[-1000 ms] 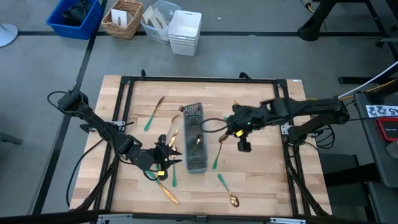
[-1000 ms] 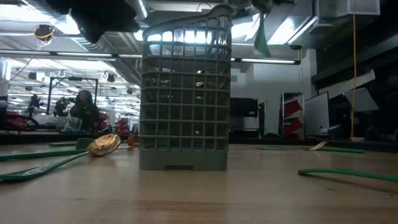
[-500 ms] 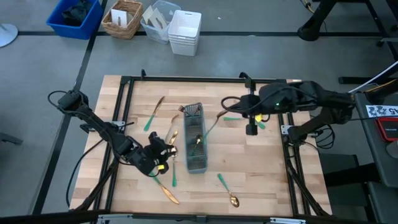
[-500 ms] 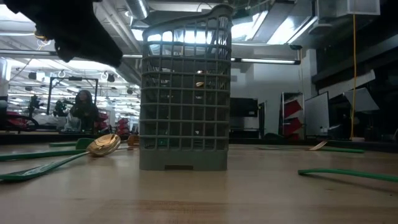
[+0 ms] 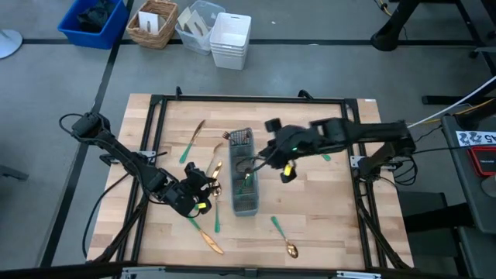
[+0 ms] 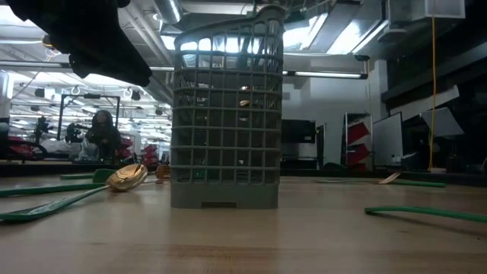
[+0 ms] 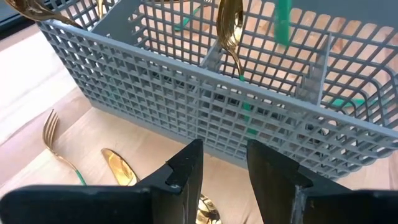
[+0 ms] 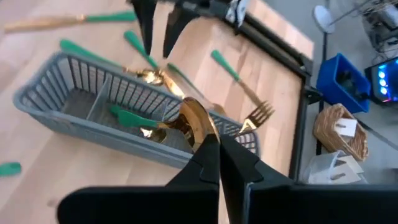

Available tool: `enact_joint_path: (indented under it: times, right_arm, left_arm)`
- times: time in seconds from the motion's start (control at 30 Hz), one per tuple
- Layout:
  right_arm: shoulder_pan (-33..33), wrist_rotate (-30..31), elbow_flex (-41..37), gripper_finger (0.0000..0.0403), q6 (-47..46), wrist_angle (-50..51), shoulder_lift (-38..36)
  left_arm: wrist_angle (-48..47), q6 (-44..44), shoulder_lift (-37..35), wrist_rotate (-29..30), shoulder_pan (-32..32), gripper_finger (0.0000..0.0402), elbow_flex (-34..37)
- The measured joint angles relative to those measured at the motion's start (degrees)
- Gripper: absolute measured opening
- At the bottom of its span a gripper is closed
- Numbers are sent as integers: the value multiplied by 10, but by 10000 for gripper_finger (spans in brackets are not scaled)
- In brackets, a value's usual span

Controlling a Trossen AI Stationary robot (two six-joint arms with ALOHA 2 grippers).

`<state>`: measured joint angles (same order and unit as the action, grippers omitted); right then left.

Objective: Sort silverware
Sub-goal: Put the green spoon into the utensil rack

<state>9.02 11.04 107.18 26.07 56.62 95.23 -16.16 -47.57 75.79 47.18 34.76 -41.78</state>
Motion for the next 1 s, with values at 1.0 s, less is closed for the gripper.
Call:
enact_joint_path:
  times: [1.0]
  right_arm:
    - [0, 9, 0, 92, 39, 6, 83]
  left_arm:
    - [-55, -122, 0, 6, -77, 116, 0]
